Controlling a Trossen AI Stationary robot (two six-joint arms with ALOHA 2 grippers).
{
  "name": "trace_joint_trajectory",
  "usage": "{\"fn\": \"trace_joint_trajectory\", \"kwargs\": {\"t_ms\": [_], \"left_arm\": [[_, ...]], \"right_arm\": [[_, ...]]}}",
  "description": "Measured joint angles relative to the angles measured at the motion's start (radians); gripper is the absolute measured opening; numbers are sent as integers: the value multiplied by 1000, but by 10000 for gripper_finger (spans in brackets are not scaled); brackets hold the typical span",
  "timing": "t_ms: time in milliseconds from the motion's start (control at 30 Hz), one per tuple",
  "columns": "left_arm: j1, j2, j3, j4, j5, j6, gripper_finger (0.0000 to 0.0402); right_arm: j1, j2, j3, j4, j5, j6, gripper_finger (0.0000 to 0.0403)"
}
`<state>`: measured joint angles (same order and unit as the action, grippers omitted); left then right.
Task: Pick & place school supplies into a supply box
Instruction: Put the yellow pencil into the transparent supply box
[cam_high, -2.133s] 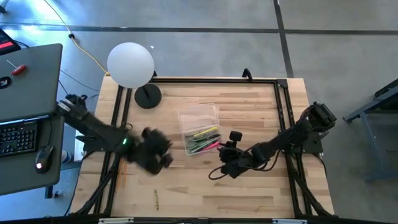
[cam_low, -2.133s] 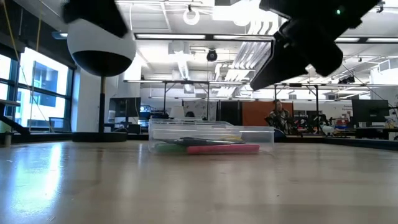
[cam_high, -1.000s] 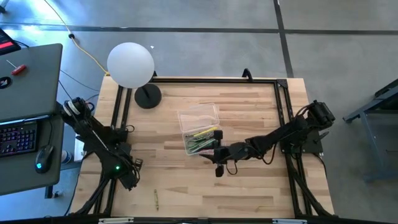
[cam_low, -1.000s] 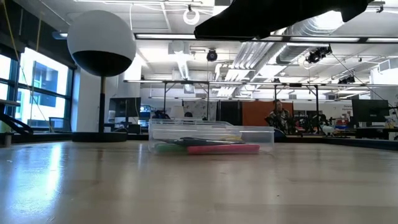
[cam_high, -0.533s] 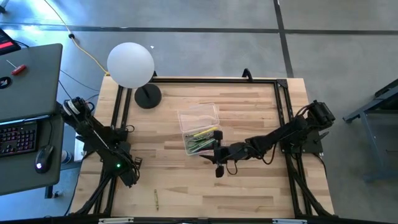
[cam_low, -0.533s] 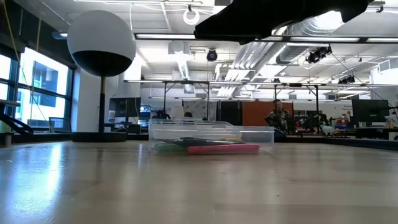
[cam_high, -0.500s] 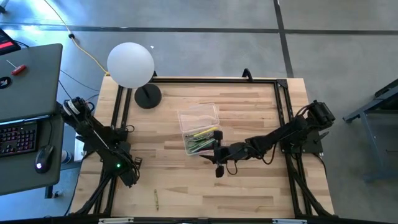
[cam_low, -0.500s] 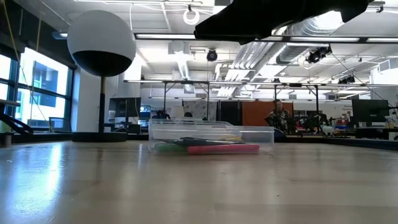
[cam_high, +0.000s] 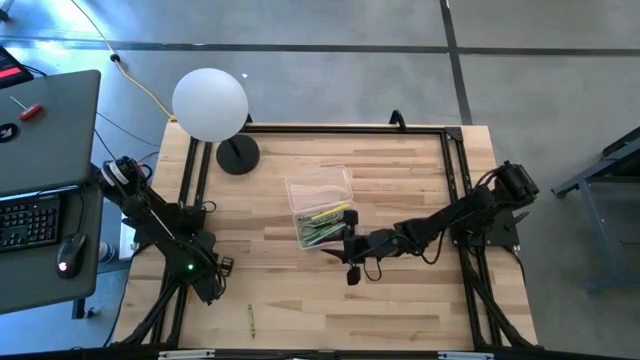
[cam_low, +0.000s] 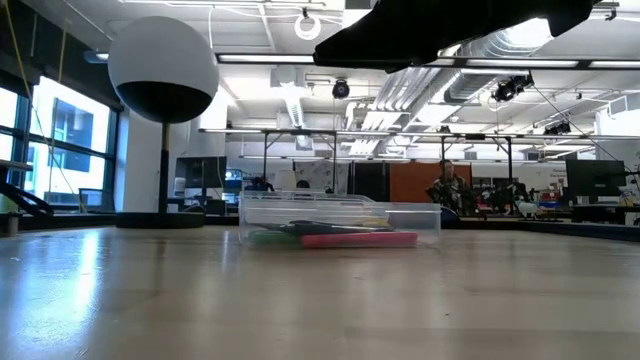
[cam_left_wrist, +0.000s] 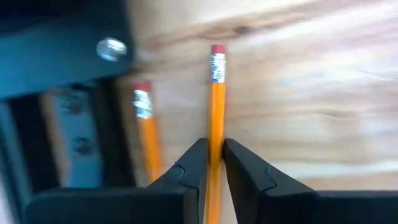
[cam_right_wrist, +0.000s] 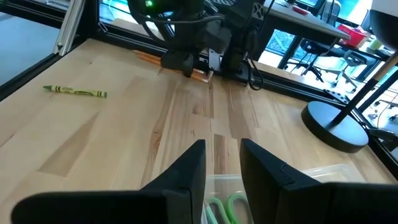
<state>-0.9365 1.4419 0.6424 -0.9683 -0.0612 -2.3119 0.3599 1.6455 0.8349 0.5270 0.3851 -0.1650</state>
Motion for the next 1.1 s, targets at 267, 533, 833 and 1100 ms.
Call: {"fn": "trace_joint_trajectory", "kwargs": {"t_ms": [267, 533, 833, 1100], "left_arm": [[0, 0, 7, 29, -69, 26, 67], [11, 6, -48, 241, -485, 31, 18], [177, 113, -105, 437, -693, 188, 32], [318, 159, -106, 658, -739, 485, 51]], "right_arm": [[0, 0, 0, -7, 0, 0, 78], [0, 0, 0, -11, 0, 6, 78], [0, 0, 0, -14, -18, 7, 78], [0, 0, 0, -16, -18, 7, 78]]}}
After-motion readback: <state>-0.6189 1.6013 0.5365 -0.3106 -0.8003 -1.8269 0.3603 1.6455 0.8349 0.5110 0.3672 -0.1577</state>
